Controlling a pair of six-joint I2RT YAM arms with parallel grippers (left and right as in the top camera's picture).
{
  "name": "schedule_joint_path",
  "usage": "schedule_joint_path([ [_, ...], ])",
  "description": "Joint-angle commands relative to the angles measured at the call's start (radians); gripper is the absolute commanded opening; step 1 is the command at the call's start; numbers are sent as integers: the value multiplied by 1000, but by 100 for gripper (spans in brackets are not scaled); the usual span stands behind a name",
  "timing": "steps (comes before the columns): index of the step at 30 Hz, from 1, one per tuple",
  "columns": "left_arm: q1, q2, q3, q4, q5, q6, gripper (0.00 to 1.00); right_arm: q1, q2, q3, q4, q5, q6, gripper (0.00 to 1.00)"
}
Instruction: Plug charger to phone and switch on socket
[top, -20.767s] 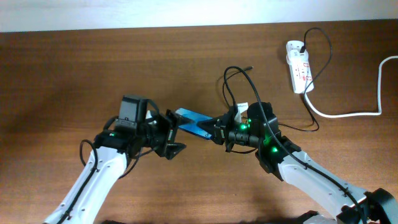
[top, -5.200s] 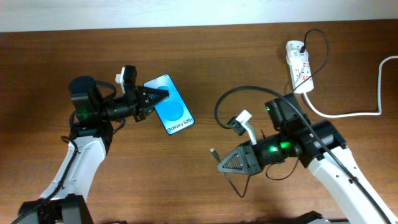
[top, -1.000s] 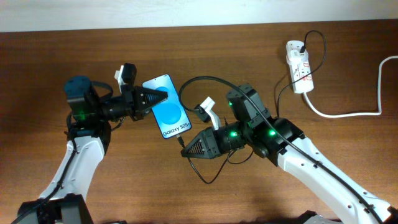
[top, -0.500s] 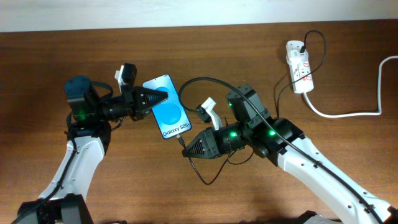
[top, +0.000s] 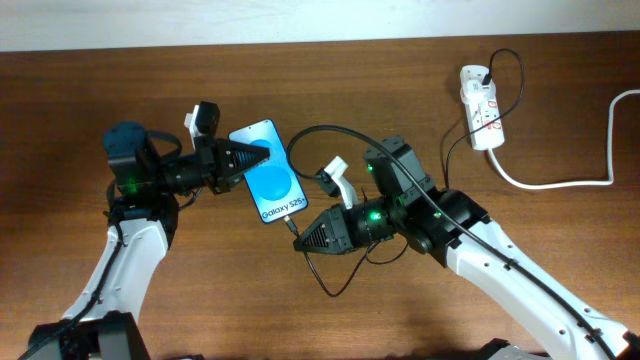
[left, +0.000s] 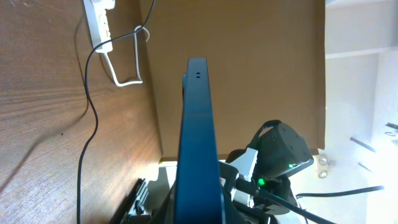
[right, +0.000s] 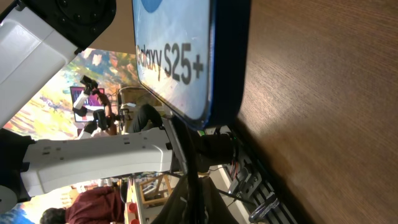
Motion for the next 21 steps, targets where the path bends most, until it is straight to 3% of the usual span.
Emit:
schedule_joint_path([
  [1,-9,-5,14,3,91,-3,0,-29,6,4,21,57,-11,4],
  [21,-9,-5,14,3,39,13,0,-14,6,4,51,4,-11,4],
])
